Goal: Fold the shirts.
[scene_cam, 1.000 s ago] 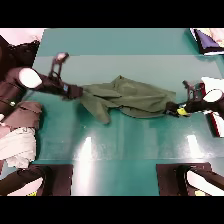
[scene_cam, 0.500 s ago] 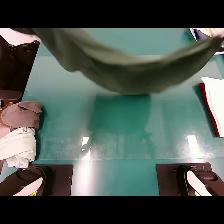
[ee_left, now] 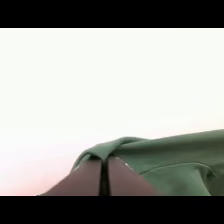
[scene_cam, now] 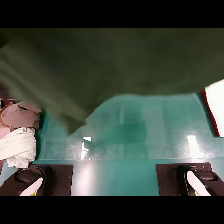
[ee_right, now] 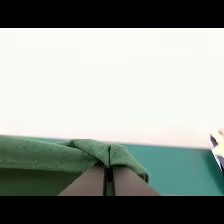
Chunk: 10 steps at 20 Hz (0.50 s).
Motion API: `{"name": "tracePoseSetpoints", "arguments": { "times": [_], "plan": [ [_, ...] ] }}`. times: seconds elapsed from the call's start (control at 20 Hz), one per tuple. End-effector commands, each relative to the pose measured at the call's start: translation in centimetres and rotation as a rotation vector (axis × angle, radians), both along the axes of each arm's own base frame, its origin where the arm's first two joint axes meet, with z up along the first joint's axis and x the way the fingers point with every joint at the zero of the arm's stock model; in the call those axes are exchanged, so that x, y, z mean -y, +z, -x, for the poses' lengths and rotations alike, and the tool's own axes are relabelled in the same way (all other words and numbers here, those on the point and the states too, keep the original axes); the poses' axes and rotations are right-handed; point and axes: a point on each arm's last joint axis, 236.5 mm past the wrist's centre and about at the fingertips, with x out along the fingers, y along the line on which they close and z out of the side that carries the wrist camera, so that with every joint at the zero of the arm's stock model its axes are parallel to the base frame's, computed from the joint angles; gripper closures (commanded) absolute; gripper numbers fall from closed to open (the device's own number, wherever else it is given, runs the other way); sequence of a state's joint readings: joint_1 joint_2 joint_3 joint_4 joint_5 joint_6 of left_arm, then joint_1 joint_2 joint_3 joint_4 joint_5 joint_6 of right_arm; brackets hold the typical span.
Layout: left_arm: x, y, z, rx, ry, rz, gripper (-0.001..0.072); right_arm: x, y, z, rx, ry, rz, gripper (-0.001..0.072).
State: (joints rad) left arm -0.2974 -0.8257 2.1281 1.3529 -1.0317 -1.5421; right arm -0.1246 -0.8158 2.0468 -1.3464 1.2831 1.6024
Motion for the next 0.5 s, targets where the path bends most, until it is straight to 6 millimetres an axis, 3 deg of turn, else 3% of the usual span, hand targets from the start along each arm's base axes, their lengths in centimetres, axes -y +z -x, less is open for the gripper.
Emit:
{"name": "tracePoseSetpoints", "arguments": {
  "times": [0.0, 0.1, 0.25, 0.35, 0.45],
  "plan": [
    [0.4, -3.9, -2.4, -0.121, 0.019, -0.062, 0.0682, 2.3, -5.6, -2.7, -0.271, -0.084, -0.018, 0.0696],
    [1.2, -10.3, -6.6, -0.310, 0.040, -0.143, 0.0682, 2.7, -12.6, -5.8, -0.532, -0.084, -0.044, 0.0696],
    [1.2, -23.9, -12.4, -0.691, 0.098, -0.324, 0.0682, 3.1, -24.6, -8.7, -0.973, -0.070, -0.062, 0.0696],
    [1.6, -32.4, -15.2, -0.904, 0.102, -0.415, 0.0682, 3.4, -30.4, -10.8, -1.136, -0.062, -0.073, 0.0695],
    [2.6, -38.4, -18.7, -0.979, 0.089, -0.479, 0.0681, 3.2, -34.7, -13.8, -1.174, -0.038, -0.054, 0.0695]
  ]
}}
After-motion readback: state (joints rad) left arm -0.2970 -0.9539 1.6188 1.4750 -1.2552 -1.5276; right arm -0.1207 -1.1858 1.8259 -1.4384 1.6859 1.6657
